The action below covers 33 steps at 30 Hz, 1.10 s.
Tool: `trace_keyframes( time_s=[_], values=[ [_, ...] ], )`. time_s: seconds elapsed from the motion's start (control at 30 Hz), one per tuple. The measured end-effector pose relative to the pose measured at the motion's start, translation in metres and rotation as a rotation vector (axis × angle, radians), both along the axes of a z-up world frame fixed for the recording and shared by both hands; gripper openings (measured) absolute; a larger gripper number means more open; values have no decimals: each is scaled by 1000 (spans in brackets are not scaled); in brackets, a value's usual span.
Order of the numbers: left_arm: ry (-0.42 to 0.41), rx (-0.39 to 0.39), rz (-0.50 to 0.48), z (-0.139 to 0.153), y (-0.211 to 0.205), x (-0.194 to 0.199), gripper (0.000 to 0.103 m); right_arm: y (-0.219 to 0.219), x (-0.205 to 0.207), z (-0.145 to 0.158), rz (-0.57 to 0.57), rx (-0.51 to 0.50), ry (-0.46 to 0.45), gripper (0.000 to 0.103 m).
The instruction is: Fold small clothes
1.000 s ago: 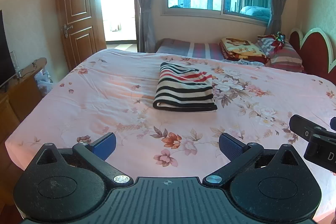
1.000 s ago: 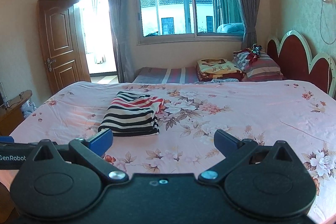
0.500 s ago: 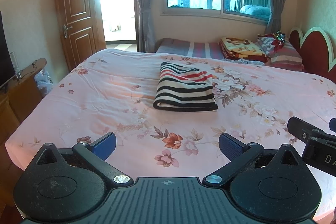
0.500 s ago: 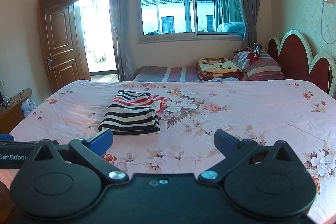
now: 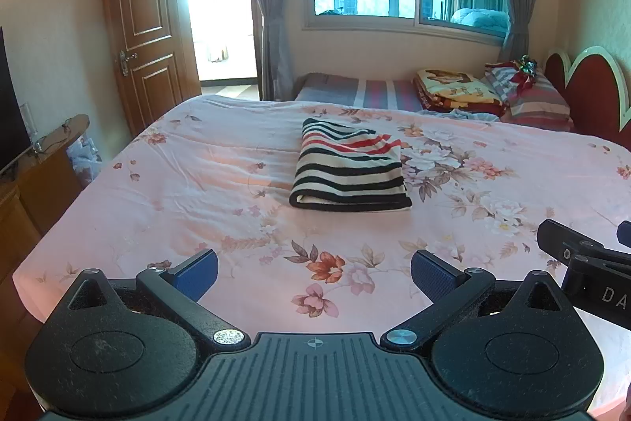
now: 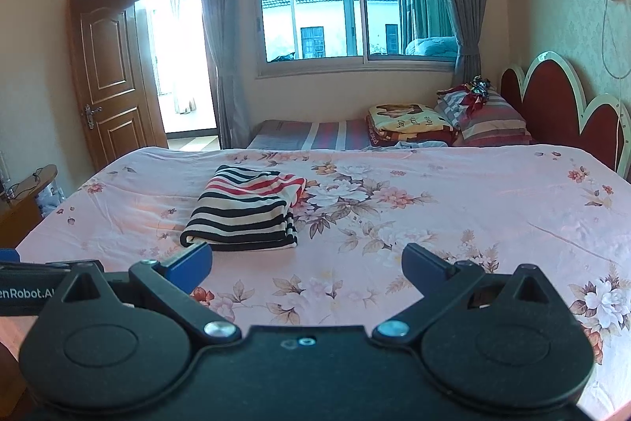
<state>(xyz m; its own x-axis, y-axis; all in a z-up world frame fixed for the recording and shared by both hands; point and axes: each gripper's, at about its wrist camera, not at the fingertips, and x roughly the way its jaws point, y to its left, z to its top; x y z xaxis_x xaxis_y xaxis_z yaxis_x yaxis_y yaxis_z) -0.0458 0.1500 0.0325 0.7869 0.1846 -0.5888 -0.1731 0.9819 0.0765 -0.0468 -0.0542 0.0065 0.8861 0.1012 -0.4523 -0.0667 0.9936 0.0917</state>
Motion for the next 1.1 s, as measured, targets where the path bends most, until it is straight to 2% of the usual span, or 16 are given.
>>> trace_keyframes(
  time_s=[1.1],
  values=[
    [13,-2,20,-2,2,9,103,-8,10,-10,-6,18,32,102]
  ],
)
